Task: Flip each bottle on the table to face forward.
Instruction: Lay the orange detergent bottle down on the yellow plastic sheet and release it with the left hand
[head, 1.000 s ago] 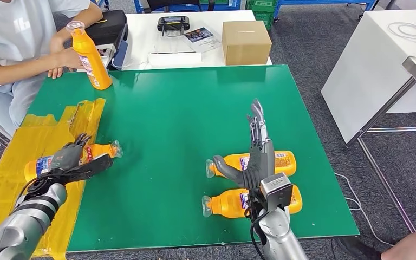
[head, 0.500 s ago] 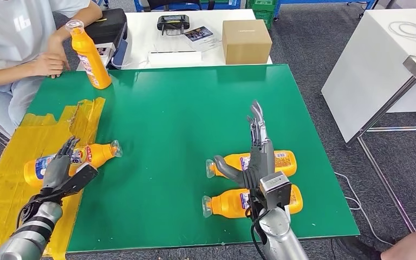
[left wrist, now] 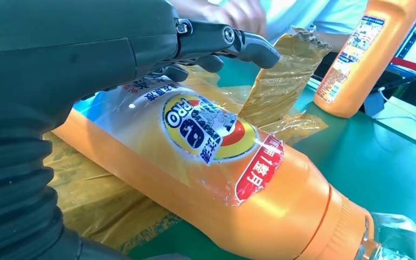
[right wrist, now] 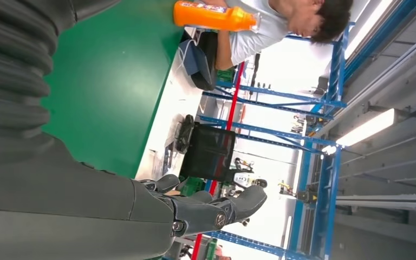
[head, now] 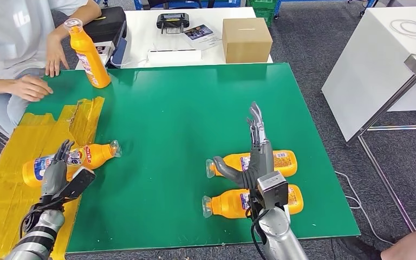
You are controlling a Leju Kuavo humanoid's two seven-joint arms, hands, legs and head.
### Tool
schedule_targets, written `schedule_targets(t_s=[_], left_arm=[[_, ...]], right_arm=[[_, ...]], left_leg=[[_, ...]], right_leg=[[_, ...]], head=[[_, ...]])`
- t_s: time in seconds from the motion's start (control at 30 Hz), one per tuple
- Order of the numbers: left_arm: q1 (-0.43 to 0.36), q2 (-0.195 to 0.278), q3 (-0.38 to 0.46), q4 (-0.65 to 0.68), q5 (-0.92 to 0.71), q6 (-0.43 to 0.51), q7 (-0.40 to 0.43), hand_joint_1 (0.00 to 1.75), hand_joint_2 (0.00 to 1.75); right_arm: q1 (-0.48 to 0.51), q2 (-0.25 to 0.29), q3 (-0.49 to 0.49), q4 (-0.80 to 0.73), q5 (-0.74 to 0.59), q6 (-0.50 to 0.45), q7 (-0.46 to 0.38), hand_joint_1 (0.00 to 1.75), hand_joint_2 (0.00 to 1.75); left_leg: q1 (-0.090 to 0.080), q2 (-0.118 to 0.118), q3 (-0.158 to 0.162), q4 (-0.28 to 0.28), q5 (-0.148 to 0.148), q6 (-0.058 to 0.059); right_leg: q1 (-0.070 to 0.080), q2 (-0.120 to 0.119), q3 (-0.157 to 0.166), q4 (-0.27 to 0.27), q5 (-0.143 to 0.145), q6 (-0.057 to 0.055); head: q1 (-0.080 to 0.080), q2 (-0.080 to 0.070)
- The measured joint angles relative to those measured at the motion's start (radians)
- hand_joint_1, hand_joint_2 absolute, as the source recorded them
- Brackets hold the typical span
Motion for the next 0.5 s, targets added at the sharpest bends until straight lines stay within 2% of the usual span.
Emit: schedule_targets(t_s=[0.27,0.37,0.5], left_arm=[[0.02,-0.016,0.006,-0.039,0.094,0.024,-0.026,0.0,1.75],[0.039,-0.029,0.015,-0.081,0.188,-0.037,-0.058,0.0,1.75],[0.084,-0.072,0.038,-0.199,0.363,-0.16,-0.089,0.0,1.75]], right_arm=[[0.0,0.0,-0.003,0.004,0.022,-0.02,0.001,0.0,1.75],[0.001,0.0,-0.006,0.006,0.063,-0.048,0.008,0.0,1.75],[0.001,-0.009,-0.007,0.01,0.249,-0.137,0.058,0.0,1.75]], left_leg=[[0.0,0.0,-0.003,0.0,0.0,0.0],[0.0,0.0,-0.004,0.0,0.0,0.0],[0.0,0.0,-0.005,0.001,0.0,0.0]], right_leg=[[0.0,0.0,-0.003,0.0,0.0,0.0],[0.0,0.0,-0.004,0.0,0.0,0.0],[0.0,0.0,-0.005,0.0,0.0,0.0]], head=[[0.0,0.0],[0.0,0.0],[0.0,0.0]])
